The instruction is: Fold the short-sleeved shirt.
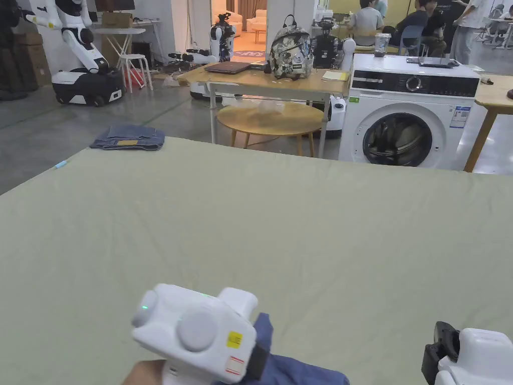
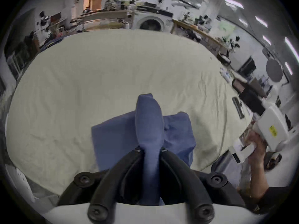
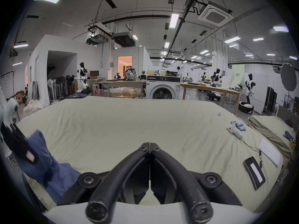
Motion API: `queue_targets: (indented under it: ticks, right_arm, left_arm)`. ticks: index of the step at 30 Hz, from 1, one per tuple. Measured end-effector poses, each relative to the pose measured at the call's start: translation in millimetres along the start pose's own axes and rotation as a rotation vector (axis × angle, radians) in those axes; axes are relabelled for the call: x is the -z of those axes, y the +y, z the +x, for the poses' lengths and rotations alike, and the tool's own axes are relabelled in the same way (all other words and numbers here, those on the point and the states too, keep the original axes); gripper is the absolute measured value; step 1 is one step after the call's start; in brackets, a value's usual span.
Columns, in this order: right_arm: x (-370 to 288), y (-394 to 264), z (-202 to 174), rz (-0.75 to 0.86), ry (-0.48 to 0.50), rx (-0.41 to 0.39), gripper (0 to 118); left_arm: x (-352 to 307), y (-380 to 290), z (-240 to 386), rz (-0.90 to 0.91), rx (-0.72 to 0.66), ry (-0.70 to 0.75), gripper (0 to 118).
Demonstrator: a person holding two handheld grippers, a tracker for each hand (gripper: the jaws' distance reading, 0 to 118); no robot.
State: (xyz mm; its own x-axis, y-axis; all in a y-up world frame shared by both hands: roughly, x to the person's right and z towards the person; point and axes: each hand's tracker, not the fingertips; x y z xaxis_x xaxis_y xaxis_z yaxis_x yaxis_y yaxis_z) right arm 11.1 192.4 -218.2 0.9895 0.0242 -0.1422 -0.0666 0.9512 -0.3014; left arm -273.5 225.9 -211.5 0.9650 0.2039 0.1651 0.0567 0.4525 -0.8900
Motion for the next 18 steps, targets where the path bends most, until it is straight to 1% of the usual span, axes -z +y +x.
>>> queue_targets:
  ticks: [6, 9, 10, 11, 12, 13, 14, 15, 16, 18]
  right_arm:
    - [-3, -2, 11, -0.009, -0.027, 0.011, 0]
    - [-4, -3, 15, -0.013, -0.037, 0.014, 0]
    - [-4, -4, 15, -0.014, -0.040, 0.016, 0]
    - [-4, -4, 15, -0.015, -0.042, 0.018, 0]
    - [-4, -5, 16, -0.016, -0.041, 0.021, 0]
    - [-4, -5, 16, -0.018, -0.041, 0.022, 0]
    - [-4, -5, 16, -0.019, -0.041, 0.021, 0]
    - [-4, -6, 16, -0.019, -0.041, 0.018, 0]
    - [-5, -6, 16, -0.019, -0.041, 0.016, 0]
    - [-5, -6, 16, -0.018, -0.040, 0.015, 0]
  left_arm:
    - [57, 7, 37, -0.087, 0.000, -0.002, 4]
    - [66, 5, 47, -0.099, -0.029, -0.009, 4]
    - [72, 5, 46, -0.104, -0.041, -0.008, 6]
    - [76, 4, 45, -0.108, -0.056, -0.009, 12]
    - [76, 3, 43, -0.108, -0.081, -0.029, 12]
    - [75, 1, 40, -0.102, -0.101, -0.067, 15]
    - [72, -1, 38, -0.096, -0.117, -0.111, 22]
    - [67, -2, 37, -0.091, -0.132, -0.149, 34]
    - [62, -1, 35, -0.088, -0.140, -0.172, 39]
    - [46, -2, 28, -0.074, -0.154, -0.238, 40]
